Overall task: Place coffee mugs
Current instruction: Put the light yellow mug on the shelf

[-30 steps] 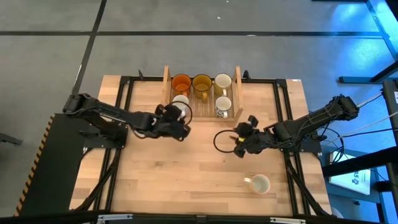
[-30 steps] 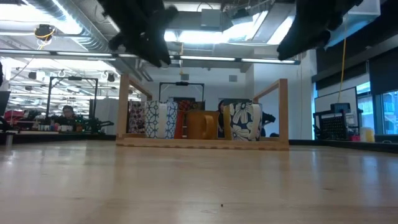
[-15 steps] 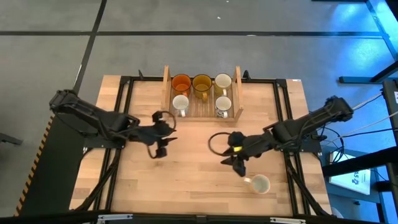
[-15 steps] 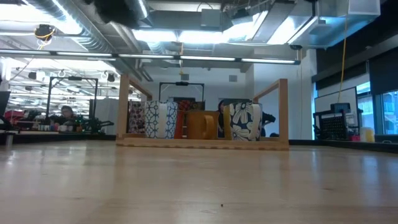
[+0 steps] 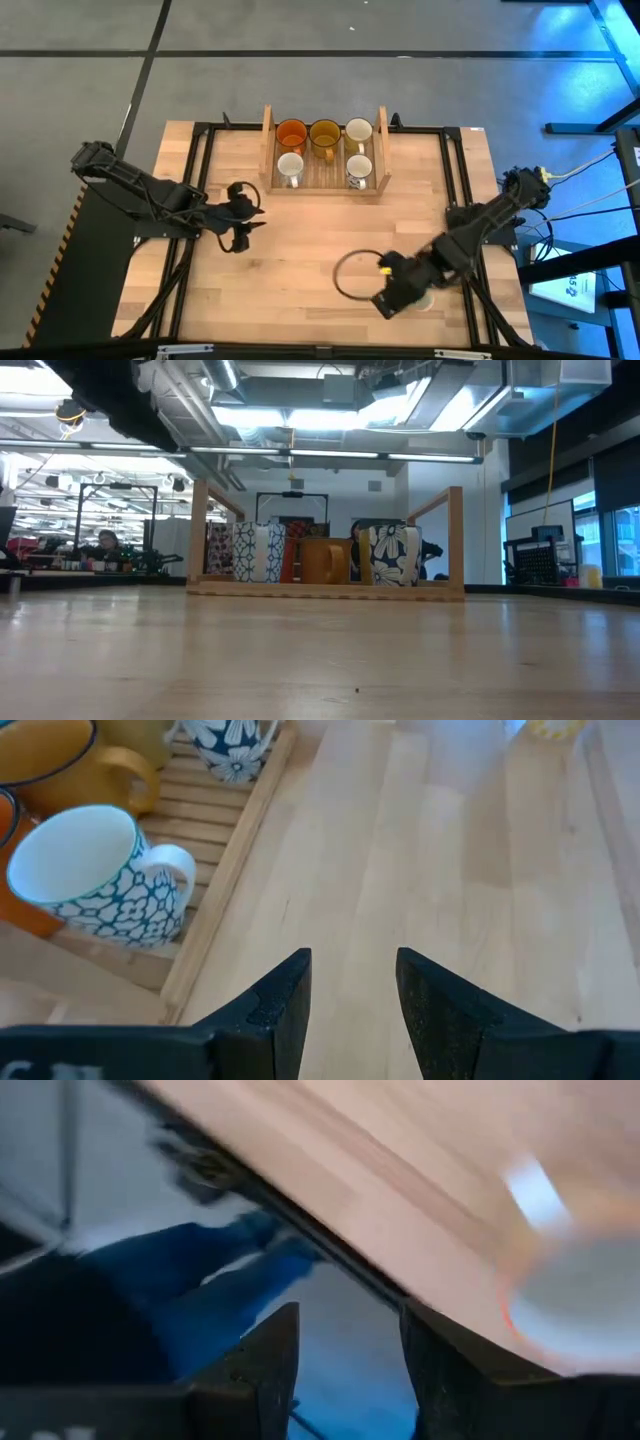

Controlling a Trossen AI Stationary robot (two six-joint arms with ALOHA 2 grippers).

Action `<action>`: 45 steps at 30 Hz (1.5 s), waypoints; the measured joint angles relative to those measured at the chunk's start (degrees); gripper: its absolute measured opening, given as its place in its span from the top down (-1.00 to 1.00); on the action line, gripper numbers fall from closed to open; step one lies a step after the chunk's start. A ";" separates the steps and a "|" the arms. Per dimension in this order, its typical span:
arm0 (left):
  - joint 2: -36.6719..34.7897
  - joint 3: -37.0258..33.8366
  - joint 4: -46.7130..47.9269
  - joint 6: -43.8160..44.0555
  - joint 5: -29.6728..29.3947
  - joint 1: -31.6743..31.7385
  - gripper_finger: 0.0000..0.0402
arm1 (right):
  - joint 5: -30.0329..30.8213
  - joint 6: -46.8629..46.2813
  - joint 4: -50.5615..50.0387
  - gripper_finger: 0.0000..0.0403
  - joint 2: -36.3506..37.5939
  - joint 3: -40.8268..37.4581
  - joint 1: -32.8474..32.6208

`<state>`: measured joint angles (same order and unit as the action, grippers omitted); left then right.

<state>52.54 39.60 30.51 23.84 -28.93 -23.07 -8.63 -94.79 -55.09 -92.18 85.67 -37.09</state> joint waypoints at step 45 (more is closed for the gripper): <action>0.04 -0.11 -1.86 -0.42 -3.01 0.07 0.29 | 9.90 -35.46 -21.38 0.45 -15.80 -0.04 -5.30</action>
<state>52.58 39.48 28.64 23.42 -31.94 -23.00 1.27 -130.26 -76.47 -107.98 85.62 -42.39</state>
